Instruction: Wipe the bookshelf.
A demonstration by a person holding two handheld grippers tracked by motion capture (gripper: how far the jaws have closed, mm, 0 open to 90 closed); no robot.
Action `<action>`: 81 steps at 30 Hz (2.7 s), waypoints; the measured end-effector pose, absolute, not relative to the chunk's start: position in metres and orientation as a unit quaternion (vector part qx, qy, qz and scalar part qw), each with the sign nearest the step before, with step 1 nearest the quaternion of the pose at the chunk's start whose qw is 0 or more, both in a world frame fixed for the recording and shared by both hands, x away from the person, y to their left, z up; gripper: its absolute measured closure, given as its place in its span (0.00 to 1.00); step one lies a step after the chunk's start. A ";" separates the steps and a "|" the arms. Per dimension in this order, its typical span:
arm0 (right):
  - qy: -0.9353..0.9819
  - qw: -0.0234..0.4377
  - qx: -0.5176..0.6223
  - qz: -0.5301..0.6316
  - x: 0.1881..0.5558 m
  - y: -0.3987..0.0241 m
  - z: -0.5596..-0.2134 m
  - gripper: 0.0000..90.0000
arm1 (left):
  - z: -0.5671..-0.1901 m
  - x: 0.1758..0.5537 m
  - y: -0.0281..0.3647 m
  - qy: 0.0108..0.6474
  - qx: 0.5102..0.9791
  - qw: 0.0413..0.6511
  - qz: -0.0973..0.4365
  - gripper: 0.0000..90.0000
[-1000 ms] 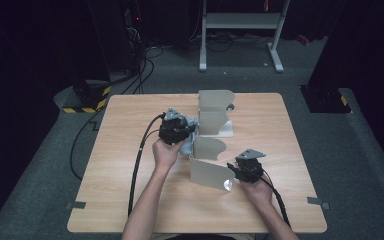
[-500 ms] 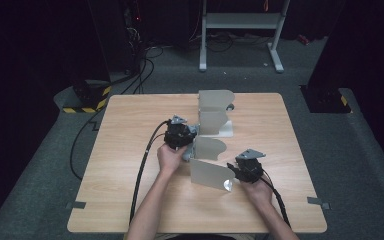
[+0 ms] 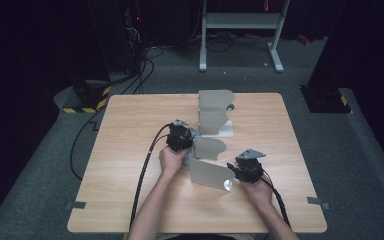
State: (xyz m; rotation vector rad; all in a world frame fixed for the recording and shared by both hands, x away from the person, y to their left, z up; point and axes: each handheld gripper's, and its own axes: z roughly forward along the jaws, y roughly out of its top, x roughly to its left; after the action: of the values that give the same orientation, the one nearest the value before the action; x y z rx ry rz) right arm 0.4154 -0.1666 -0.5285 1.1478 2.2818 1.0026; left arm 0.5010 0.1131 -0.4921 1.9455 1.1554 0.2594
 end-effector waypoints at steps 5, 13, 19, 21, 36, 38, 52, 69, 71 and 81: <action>0.814 0.197 0.412 0.358 0.415 -0.166 -0.528 0.62 | -0.470 0.489 0.118 0.443 0.771 0.443 0.118 0.86; 0.814 0.197 0.413 0.358 0.415 -0.166 -0.528 0.62 | -0.433 0.472 0.116 0.407 0.767 0.474 0.145 0.87; 0.813 0.197 0.414 0.358 0.415 -0.166 -0.528 0.62 | -0.410 0.465 0.119 0.389 0.756 0.502 0.154 0.86; 0.814 0.197 0.414 0.358 0.415 -0.166 -0.528 0.61 | -0.405 0.467 0.118 0.386 0.755 0.506 0.158 0.86; 0.812 0.197 0.417 0.357 0.415 -0.167 -0.528 0.60 | -0.431 0.499 0.112 0.423 0.762 0.472 0.134 0.86; 0.812 0.197 0.417 0.357 0.415 -0.167 -0.528 0.60 | -0.432 0.500 0.112 0.423 0.763 0.470 0.133 0.87; 0.810 0.200 0.422 0.354 0.415 -0.167 -0.528 0.57 | -0.460 0.513 0.123 0.422 0.771 0.466 0.104 0.87; 0.797 0.211 0.446 0.350 0.412 -0.167 -0.529 0.55 | -0.479 0.523 0.119 0.419 0.801 0.422 0.066 0.87; 0.796 0.210 0.447 0.349 0.411 -0.167 -0.529 0.55 | -0.467 0.519 0.122 0.414 0.800 0.427 0.078 0.87; 0.797 0.211 0.445 0.349 0.411 -0.167 -0.529 0.54 | -0.430 0.510 0.117 0.390 0.788 0.461 0.119 0.87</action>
State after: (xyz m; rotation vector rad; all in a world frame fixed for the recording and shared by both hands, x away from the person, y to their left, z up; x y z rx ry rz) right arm 0.4109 -0.1671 -0.5287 1.2381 2.2153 0.9699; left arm 0.5097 0.1171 -0.4295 1.9393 0.9600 0.2934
